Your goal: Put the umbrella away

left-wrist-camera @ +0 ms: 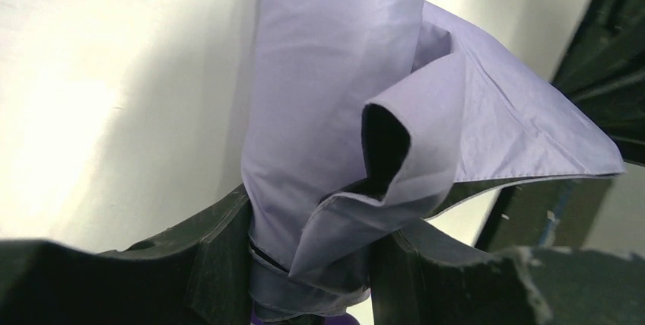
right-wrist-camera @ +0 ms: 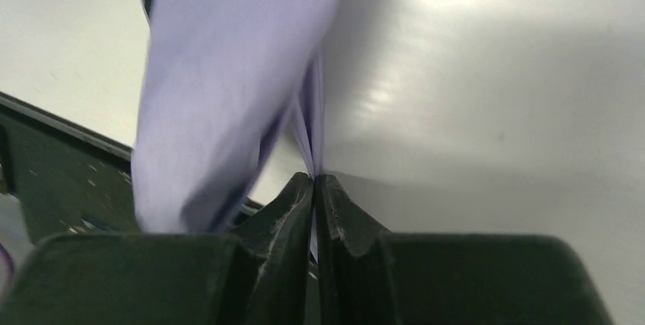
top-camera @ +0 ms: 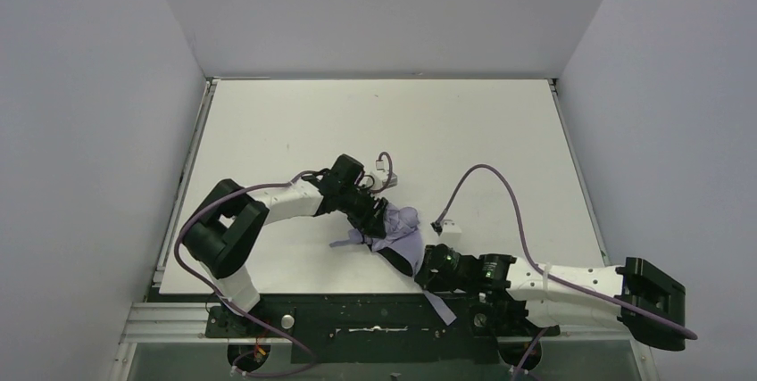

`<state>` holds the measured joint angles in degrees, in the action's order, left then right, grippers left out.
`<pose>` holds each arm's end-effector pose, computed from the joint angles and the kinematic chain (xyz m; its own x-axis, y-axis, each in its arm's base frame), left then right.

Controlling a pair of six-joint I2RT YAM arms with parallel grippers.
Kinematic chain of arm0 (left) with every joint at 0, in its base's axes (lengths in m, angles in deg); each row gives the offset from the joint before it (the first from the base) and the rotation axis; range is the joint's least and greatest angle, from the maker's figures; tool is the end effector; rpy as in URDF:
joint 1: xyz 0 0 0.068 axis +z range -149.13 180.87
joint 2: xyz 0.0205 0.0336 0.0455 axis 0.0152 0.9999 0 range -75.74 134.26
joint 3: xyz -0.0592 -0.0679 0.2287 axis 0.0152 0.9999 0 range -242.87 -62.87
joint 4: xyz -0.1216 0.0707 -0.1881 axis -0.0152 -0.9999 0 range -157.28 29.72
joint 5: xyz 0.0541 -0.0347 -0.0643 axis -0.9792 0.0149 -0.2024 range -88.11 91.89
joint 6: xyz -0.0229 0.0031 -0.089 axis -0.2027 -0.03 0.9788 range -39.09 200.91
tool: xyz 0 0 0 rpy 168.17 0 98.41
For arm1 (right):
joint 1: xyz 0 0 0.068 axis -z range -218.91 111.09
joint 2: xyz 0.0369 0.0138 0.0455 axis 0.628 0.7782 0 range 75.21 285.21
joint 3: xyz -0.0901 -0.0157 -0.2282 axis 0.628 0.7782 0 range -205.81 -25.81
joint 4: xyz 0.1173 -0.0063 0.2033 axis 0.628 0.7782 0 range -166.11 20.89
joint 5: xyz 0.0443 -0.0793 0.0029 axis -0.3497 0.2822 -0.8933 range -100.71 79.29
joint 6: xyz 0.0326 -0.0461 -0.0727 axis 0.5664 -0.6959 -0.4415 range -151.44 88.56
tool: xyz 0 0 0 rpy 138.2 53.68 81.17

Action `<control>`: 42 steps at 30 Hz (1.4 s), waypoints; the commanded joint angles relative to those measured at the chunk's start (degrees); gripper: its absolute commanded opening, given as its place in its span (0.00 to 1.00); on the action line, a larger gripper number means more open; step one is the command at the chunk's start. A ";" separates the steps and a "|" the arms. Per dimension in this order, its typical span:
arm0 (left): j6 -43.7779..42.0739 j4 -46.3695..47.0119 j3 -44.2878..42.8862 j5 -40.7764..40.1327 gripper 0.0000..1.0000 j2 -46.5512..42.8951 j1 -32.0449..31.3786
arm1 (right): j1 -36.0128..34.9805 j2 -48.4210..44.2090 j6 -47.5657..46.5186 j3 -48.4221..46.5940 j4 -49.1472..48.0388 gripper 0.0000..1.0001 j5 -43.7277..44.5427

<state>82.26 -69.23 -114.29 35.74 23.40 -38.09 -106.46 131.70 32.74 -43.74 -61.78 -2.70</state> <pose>0.2245 -0.2405 0.1076 -0.6673 0.5146 -0.5384 0.7448 0.4657 -0.4780 0.0833 0.1714 0.0981 -0.9276 0.0893 -0.3628 -0.1106 0.8619 0.4949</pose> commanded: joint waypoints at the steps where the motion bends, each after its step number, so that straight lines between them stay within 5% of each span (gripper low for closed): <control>1: -5.66 6.75 0.15 -18.49 0.00 -1.91 0.94 | -2.46 -2.57 0.24 1.35 12.93 0.10 -5.02; 8: -7.73 6.12 0.29 -17.42 0.00 -2.12 -0.94 | -2.49 -5.20 1.12 2.68 15.78 0.17 -4.56; 13: -9.28 5.22 0.13 -18.35 0.00 -2.01 -0.94 | -2.51 -6.71 1.38 2.57 18.08 0.00 -4.32; 18: -10.44 4.60 -0.50 -20.62 0.00 -1.66 -1.03 | -2.52 -6.52 0.98 1.87 19.67 0.01 -4.55; 24: -14.41 7.10 0.89 -20.89 0.00 -3.21 -2.10 | -2.50 -11.19 -7.78 -6.24 23.10 0.31 -0.36; 29: -17.95 7.97 1.08 -20.83 0.00 -3.72 -4.10 | -1.31 -15.19 -12.79 -16.94 31.62 0.48 14.04; 35: -21.55 11.61 2.99 -25.32 0.00 -3.84 -7.40 | 13.73 -12.38 -23.82 -24.25 32.57 0.57 20.19; 42: -26.46 16.09 6.97 -31.56 0.00 -4.89 -11.22 | 33.41 -5.40 -46.27 -26.42 11.13 0.65 7.05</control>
<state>60.81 -56.69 -110.16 9.53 19.92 -47.07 -80.05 122.85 3.01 -68.05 -35.97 11.33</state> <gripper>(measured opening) 0.423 0.627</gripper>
